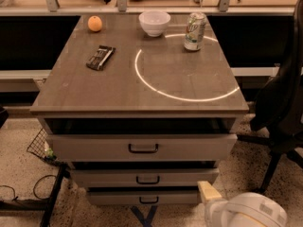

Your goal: Open middle drawer

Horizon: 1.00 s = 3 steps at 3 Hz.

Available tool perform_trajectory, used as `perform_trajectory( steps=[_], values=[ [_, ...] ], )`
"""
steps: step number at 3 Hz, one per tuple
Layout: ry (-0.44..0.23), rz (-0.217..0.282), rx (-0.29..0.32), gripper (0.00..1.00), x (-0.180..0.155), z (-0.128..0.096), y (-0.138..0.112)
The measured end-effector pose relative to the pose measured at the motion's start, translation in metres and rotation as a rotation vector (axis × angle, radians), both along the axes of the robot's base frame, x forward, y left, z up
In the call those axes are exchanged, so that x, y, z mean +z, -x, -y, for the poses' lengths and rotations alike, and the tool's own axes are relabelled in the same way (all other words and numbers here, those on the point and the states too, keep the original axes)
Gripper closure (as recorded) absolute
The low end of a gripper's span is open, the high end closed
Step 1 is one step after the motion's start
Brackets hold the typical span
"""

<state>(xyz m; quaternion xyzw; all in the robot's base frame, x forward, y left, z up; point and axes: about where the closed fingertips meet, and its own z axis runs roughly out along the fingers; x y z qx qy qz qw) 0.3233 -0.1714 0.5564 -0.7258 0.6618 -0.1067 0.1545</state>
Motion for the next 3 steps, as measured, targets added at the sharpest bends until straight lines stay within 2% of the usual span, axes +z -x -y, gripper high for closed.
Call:
perform_trajectory(
  steps=[1,3],
  values=[
    [-0.003,-0.033,0.019,0.0,-0.0192,-0.0181,-0.0148],
    [-0.004,-0.039,0.016,0.0,-0.024,-0.0201,-0.0168]
  ],
)
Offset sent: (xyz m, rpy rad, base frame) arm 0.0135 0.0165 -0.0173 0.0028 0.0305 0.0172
